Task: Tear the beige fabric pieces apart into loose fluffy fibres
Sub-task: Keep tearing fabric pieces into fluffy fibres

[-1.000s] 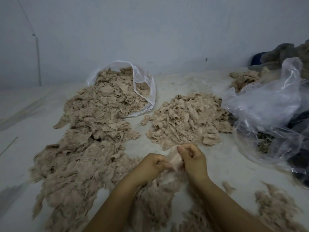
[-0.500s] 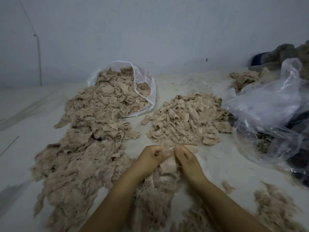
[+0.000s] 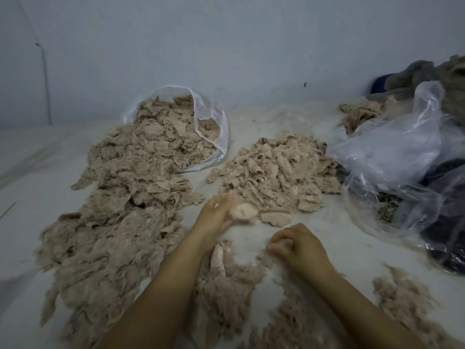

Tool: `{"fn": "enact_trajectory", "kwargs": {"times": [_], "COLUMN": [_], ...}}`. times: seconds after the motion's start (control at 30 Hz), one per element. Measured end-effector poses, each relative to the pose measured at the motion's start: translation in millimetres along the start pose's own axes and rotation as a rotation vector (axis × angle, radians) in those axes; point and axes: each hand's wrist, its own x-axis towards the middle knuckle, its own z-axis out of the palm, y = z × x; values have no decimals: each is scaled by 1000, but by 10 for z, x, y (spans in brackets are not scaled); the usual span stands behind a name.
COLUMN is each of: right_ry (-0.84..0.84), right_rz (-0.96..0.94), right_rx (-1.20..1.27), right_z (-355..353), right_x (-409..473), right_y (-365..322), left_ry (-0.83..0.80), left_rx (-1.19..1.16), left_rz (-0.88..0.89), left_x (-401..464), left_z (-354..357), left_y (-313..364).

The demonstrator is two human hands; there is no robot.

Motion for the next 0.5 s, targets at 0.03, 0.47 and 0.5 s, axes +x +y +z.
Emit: {"fn": "enact_trajectory", "kwargs": {"times": [0.03,0.47,0.5], "right_ry": [-59,-94,-107], "right_rz": [-31,19,24], "right_rx": [-7,299,379], "right_z": [18,126,134], "right_x": [-3,-43,-45], "right_y": [-32,-26,-39], "left_ry": [-12,-509,-523], "left_rx": [124,943,895], "left_rz": [5,192,180], "left_x": [-17,-329,-336], "left_z": [16,-363,-337], "left_y": [-24,-125,-120]}}
